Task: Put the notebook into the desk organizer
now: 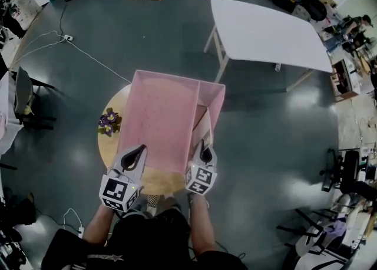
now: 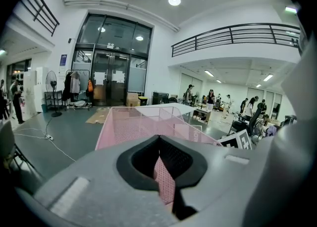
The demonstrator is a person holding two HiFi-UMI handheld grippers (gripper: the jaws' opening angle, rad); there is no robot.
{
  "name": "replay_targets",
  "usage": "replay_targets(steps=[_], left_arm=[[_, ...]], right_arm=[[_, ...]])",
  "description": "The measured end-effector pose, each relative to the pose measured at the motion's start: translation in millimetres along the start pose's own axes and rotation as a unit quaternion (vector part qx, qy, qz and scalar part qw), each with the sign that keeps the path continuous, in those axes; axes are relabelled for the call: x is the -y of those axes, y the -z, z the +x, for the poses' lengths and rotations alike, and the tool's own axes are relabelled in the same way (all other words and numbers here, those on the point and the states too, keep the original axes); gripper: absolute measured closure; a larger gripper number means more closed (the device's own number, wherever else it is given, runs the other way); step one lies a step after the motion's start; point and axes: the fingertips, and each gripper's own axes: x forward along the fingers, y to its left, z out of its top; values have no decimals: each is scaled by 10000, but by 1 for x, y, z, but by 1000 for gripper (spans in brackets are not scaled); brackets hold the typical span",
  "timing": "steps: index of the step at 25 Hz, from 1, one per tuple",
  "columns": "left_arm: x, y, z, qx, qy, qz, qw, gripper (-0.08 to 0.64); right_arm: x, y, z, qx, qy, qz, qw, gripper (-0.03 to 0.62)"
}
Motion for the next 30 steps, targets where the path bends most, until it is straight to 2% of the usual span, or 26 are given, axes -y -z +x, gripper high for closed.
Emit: replay_targets(steps=[5, 8, 11, 19, 30], left_arm=[[0, 1, 0, -10, 3, -4, 10000, 549], [0, 3, -2, -26, 8, -14, 10000, 549], [0, 4, -4, -38, 15, -22, 10000, 549], [5, 0, -9, 42, 65, 6, 10000, 549], [14, -11, -40, 328, 127, 42, 9994, 549]], right_arm=[[-2, -2, 3, 27, -121, 76, 9999, 557], [-4, -3, 1, 51, -198, 195, 9996, 449], [-4, -5, -1, 79, -200, 210, 9995, 409], [-2, -11, -9, 135, -181, 194, 9996, 407], [-8, -40, -50, 427, -150, -58, 9990, 407]])
